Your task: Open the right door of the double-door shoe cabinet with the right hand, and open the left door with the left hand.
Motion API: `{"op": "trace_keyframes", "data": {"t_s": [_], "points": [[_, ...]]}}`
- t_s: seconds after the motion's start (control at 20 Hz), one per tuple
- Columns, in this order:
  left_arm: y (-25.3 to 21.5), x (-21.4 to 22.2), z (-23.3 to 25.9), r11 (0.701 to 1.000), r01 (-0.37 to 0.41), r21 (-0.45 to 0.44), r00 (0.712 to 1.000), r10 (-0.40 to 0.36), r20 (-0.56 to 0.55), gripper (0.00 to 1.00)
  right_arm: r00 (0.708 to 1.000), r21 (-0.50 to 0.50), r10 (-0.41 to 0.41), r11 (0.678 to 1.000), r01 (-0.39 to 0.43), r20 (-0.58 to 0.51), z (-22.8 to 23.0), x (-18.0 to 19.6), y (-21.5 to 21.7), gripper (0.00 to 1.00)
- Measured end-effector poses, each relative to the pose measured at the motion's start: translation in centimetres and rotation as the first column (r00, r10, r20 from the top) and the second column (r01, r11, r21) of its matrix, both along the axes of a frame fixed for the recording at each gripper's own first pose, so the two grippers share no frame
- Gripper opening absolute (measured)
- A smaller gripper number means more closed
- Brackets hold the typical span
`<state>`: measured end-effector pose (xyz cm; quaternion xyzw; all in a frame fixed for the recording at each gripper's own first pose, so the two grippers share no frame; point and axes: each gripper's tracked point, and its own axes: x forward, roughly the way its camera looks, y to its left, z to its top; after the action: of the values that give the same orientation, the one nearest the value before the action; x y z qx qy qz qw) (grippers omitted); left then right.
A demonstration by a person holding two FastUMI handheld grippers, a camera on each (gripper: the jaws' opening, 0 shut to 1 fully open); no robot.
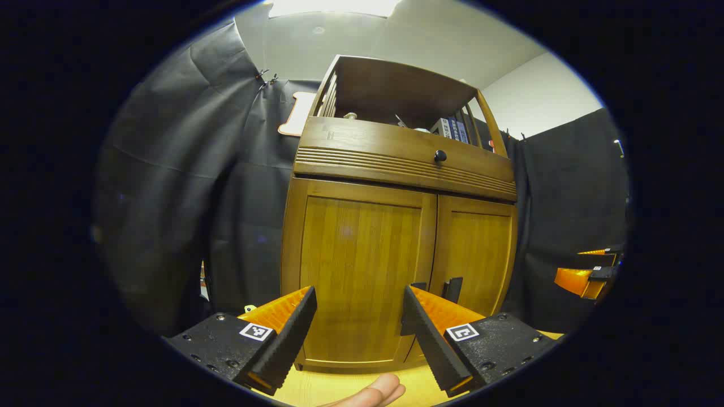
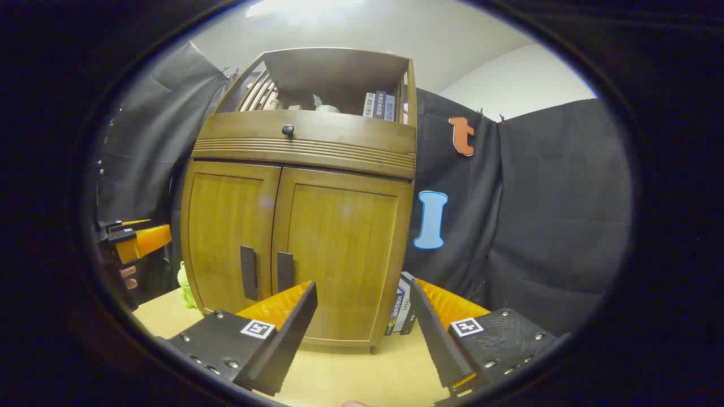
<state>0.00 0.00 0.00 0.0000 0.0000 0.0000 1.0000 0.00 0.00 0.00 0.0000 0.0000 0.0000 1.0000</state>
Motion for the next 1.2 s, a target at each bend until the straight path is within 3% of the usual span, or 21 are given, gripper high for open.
{"op": "trace_keyframes", "data": {"t_s": [0.25, 0.75, 0.8, 0.9, 0.95, 1.2], "points": [[-1.3, 0.3, -0.6, 0.999, 0.036, 0.009, 0.999, -0.036, -0.021, 0.96, 1.0, -0.002, 0.009, 1.0, -0.009, -0.011, -0.6, 0.5, 0.2, 0.97], [-2.1, 0.8, -1.1, 0.998, 0.056, 0.013, 0.998, -0.056, -0.029, 0.92, 0.999, 0.026, 0.021, 0.999, -0.02, -0.043, -2.9, 2.6, 0.6, 0.98], [-2.0, 0.8, -1.1, 0.998, 0.054, 0.015, 0.998, -0.054, -0.029, 0.95, 0.998, 0.025, 0.028, 0.999, -0.027, -0.048, -3.3, 3.1, 0.8, 0.97], [-1.9, 0.8, -1.1, 0.999, 0.051, 0.015, 0.998, -0.051, -0.028, 0.92, 0.997, 0.022, 0.038, 0.999, -0.037, -0.061, -4.2, 4.1, 1.5, 0.98], [-1.8, 0.9, -1.0, 0.999, 0.05, 0.016, 0.998, -0.049, -0.027, 0.95, 0.997, 0.022, 0.047, 0.999, -0.046, -0.069, -4.7, 4.7, 2.0, 0.97], [-1.5, 1.2, -1.1, 0.999, 0.047, 0.023, 0.999, -0.046, -0.026, 0.92, 0.984, 0.05, 0.119, 0.992, -0.113, -0.131, -7.7, 9.2, 5.9, 0.98]]}}
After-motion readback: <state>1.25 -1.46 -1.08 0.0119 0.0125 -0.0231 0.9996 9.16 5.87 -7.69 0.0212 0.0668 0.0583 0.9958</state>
